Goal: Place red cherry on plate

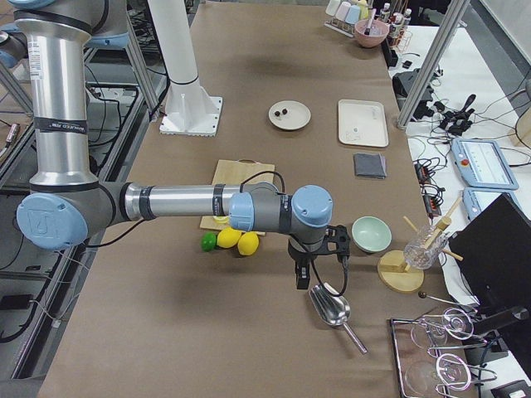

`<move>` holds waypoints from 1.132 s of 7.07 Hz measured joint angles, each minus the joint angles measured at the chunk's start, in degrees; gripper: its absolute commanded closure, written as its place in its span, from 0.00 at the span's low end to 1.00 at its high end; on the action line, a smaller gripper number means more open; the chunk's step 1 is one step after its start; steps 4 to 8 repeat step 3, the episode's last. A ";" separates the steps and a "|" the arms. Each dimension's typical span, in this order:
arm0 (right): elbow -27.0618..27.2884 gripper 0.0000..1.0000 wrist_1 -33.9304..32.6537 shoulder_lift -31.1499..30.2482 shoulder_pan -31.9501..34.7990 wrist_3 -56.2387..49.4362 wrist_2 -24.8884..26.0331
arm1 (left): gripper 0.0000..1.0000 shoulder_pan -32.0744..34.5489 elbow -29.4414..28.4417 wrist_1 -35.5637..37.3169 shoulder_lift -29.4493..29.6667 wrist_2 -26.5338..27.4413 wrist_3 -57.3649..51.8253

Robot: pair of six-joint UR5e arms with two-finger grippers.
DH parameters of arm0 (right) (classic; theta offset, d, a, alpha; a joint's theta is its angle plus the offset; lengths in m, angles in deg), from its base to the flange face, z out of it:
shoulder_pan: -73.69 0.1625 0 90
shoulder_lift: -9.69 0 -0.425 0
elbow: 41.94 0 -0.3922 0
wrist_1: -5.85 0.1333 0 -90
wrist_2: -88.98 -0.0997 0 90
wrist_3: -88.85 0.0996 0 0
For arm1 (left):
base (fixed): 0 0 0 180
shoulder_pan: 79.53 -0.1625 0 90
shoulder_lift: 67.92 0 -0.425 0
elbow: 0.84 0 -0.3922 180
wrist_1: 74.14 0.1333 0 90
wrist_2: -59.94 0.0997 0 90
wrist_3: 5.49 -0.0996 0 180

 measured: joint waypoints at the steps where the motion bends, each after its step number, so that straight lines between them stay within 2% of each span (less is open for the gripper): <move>1: 0.03 0.00 0.01 -0.03 0.00 -0.01 -0.14 | 0.02 0.02 -0.01 0.00 -0.01 -0.02 -0.01; 8: 0.03 0.00 0.03 -0.04 0.01 -0.07 -0.27 | 0.02 0.05 0.01 0.02 -0.03 -0.07 -0.02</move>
